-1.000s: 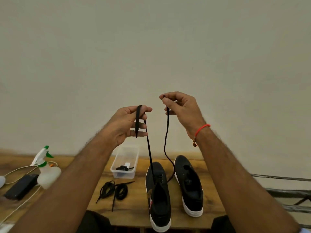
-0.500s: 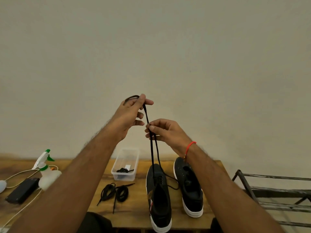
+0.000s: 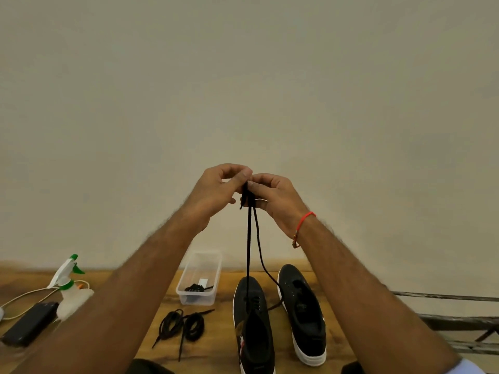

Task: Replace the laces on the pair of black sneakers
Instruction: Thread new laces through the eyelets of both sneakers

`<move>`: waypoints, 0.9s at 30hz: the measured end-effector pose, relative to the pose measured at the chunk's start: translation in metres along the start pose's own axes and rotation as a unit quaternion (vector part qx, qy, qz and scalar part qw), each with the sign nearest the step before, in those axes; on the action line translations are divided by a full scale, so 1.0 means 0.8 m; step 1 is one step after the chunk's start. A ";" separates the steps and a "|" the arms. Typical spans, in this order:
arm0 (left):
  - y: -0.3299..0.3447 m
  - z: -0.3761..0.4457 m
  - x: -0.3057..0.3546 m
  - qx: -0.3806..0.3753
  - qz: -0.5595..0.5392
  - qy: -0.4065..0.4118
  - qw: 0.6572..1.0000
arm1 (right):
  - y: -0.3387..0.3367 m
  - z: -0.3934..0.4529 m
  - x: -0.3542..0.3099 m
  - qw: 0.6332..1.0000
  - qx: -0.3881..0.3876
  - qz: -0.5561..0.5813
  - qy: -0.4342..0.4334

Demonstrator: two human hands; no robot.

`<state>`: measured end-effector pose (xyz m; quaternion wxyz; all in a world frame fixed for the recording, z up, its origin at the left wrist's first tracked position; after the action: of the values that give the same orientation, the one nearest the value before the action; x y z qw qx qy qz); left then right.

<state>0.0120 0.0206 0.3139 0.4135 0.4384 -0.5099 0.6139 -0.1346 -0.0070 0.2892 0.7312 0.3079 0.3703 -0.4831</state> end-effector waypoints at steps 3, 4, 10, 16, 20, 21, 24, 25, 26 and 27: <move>-0.002 0.000 0.001 -0.036 0.002 0.000 0.999 | -0.003 0.000 -0.003 1.000 0.009 0.001 -0.003; -0.002 -0.001 0.002 -0.061 -0.028 -0.003 0.998 | -0.005 0.001 -0.004 1.000 0.019 0.007 -0.003; -0.011 -0.004 0.007 -0.044 0.032 0.085 0.995 | -0.010 0.007 -0.012 1.000 0.004 -0.013 -0.014; -0.011 0.004 0.016 0.074 0.007 0.134 0.988 | -0.004 0.013 -0.018 1.000 -0.010 -0.006 -0.018; -0.015 0.013 0.021 0.101 -0.115 0.057 0.987 | -0.002 0.022 -0.028 1.000 0.009 -0.010 -0.021; -0.016 0.016 0.026 0.101 -0.127 0.051 0.985 | -0.003 0.028 -0.034 0.999 0.022 -0.015 -0.029; -0.017 0.023 0.042 0.094 -0.135 0.050 0.985 | -0.009 0.050 -0.055 0.996 0.049 -0.043 -0.064; -0.015 0.025 0.048 0.090 -0.135 0.051 0.985 | -0.011 0.058 -0.064 0.995 0.051 -0.051 -0.076; -0.014 0.027 0.054 0.086 -0.134 0.052 0.986 | -0.012 0.065 -0.073 0.993 0.051 -0.059 -0.087; -0.012 0.029 0.060 0.084 -0.131 0.054 0.986 | -0.012 0.071 -0.081 0.992 0.048 -0.068 -0.096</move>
<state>0.0109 0.0020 0.3647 0.4787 0.5012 -0.3716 0.6178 -0.1468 -0.0256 0.3732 0.7134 0.2692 0.2944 -0.5762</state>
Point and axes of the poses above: each hand's wrist, its own z-axis towards the middle knuckle, its own y-axis out of the palm, x = y × z, the point moved 3 cm from there along z, towards the middle knuckle, and after that the axes turned 15 degrees about -y, right-handed, at the moved point
